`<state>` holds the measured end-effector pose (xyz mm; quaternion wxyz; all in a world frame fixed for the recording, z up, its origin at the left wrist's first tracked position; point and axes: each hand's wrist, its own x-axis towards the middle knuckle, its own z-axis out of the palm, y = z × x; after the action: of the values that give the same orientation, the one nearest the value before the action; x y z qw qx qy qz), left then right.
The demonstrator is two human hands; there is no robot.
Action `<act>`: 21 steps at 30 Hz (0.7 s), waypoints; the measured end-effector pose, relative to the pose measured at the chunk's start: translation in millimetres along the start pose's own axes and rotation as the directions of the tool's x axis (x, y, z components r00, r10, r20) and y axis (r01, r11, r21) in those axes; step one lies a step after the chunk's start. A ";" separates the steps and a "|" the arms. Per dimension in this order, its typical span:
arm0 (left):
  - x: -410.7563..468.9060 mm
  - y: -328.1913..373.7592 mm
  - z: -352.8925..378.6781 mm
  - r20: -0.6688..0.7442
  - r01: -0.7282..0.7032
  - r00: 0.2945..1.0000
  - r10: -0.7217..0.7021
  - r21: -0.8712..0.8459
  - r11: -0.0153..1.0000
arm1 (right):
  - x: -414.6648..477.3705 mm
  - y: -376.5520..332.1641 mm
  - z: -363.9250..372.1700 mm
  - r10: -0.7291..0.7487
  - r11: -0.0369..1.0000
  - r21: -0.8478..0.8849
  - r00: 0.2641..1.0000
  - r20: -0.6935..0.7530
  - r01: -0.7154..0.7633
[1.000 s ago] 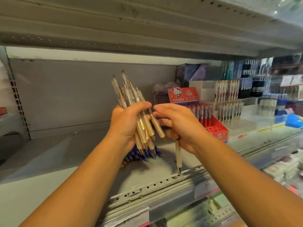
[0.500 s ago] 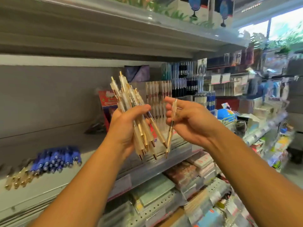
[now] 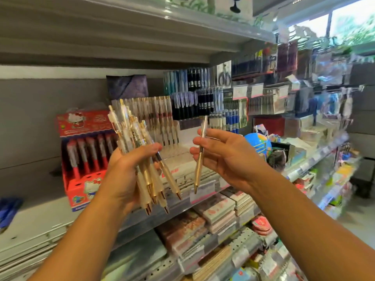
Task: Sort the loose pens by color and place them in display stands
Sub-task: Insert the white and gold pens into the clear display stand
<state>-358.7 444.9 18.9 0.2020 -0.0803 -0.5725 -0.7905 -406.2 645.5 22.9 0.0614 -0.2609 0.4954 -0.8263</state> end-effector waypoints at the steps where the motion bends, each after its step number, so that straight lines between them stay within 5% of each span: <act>1: 7.9 -3.6 0.2 -0.013 -0.016 1.000 0.016 0.011 1.000 | 9.1 2.3 -4.9 -0.010 1.000 -0.020 1.000 -0.009 0.009; 10: 88.6 -14.2 3.3 -0.042 -0.141 0.989 0.144 0.048 0.989 | 106.7 21.7 -23.8 -0.078 0.990 -0.116 0.996 0.036 0.082; 21: 116.9 -16.1 3.2 -0.156 -0.278 0.931 0.330 0.283 0.918 | 197.5 47.4 -16.8 -0.338 0.846 -0.371 0.923 0.181 0.383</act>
<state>-471.5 425.5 47.8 0.3879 -0.0619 -0.6270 -0.6728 -591.0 563.8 49.4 -0.1227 -0.4007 0.5912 -0.6891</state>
